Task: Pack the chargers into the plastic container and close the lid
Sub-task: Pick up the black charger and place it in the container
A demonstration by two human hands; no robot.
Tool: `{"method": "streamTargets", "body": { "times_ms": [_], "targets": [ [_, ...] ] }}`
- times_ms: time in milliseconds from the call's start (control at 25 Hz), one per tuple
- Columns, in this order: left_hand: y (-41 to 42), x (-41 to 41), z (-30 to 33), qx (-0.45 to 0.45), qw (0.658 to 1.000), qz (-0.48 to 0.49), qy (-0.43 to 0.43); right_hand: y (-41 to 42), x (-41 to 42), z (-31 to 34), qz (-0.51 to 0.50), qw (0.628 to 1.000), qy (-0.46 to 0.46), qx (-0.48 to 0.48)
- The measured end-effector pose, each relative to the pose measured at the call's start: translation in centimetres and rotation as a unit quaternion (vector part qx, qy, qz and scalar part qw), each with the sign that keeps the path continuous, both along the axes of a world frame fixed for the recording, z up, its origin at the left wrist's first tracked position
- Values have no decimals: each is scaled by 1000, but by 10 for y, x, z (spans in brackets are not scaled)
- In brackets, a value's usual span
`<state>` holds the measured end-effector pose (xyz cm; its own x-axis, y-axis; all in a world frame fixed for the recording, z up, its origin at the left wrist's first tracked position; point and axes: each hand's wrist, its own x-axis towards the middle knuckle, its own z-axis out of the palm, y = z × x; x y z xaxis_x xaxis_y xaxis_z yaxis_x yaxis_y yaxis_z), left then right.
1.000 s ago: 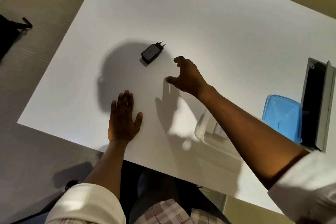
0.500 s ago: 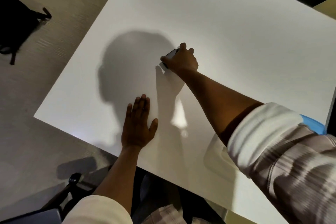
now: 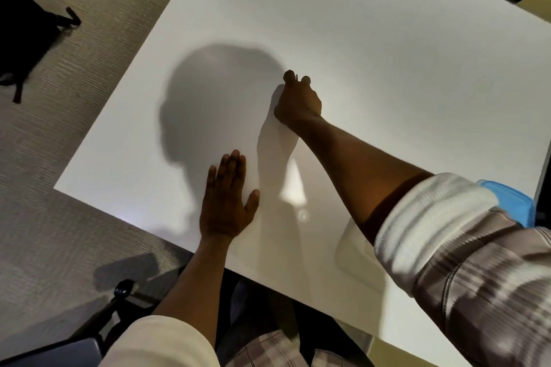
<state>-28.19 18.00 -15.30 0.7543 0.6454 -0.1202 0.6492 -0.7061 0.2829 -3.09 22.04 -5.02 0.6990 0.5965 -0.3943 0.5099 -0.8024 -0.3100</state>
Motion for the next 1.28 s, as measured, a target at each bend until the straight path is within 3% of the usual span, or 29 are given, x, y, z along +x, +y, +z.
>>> {"method": "streamTargets", "body": {
  "times_ms": [240, 720, 920, 1280],
  "targets": [
    [0, -1, 4, 3, 1000, -7, 6, -47, -5, 2, 17, 1000, 13, 11],
    [-2, -2, 9, -3, 1000, -9, 14, -236, 7, 85, -189, 966, 53, 170],
    [-3, -1, 10, -8, 999, -4, 36, -325, -15, 93, -297, 944, 37, 139],
    [-5, 2, 14, -3, 999, 6, 40, -390, -26, 33, -333, 941, 49, 45]
  ]
}}
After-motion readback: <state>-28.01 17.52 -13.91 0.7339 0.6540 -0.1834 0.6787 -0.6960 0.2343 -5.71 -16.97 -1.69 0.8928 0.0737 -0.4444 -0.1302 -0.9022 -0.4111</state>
